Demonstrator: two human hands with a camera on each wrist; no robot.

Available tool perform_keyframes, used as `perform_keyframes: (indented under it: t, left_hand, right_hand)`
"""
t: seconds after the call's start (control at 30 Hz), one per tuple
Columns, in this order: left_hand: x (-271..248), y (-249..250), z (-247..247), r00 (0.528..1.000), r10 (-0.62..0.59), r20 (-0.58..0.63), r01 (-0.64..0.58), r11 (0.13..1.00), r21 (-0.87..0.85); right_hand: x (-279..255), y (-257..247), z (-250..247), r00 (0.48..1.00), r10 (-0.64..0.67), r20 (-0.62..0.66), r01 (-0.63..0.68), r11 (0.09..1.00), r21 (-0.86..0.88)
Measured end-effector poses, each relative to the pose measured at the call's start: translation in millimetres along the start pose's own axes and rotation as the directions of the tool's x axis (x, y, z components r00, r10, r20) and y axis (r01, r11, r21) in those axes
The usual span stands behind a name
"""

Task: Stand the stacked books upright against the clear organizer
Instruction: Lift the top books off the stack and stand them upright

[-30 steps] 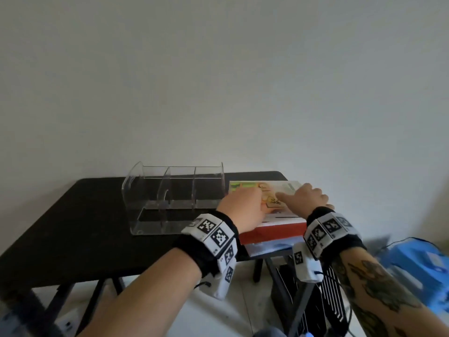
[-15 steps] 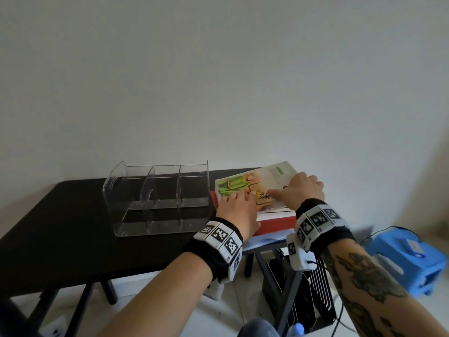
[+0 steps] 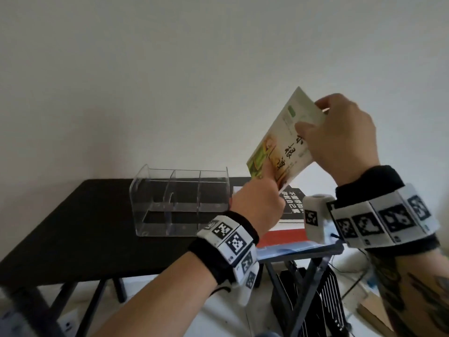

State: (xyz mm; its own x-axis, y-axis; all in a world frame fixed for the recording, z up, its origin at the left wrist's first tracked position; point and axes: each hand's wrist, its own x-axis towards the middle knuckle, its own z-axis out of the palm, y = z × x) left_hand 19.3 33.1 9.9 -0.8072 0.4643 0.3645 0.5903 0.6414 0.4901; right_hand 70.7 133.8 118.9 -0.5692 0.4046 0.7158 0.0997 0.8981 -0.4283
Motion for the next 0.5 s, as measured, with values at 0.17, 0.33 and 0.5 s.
perform_keyframes:
  t: [0.17, 0.33, 0.5]
  left_hand:
    - [1, -24, -41, 0.993, -0.043, -0.107, 0.039, 0.999, -0.032]
    - [-4, -65, -40, 0.987, -0.137, -0.08, 0.131, 0.988, -0.08]
    - [-12, -94, -9, 0.981, -0.193, -0.02, 0.182, 0.953, -0.244]
  right_hand:
    - [6, -45, 7, 0.989, -0.139, -0.057, 0.144, 0.983, 0.114]
    - [2, -66, 54, 0.977, -0.152, 0.151, 0.136, 0.985, 0.109]
    - [-10, -68, 93, 0.92, -0.144, 0.363, 0.136, 0.99, 0.047]
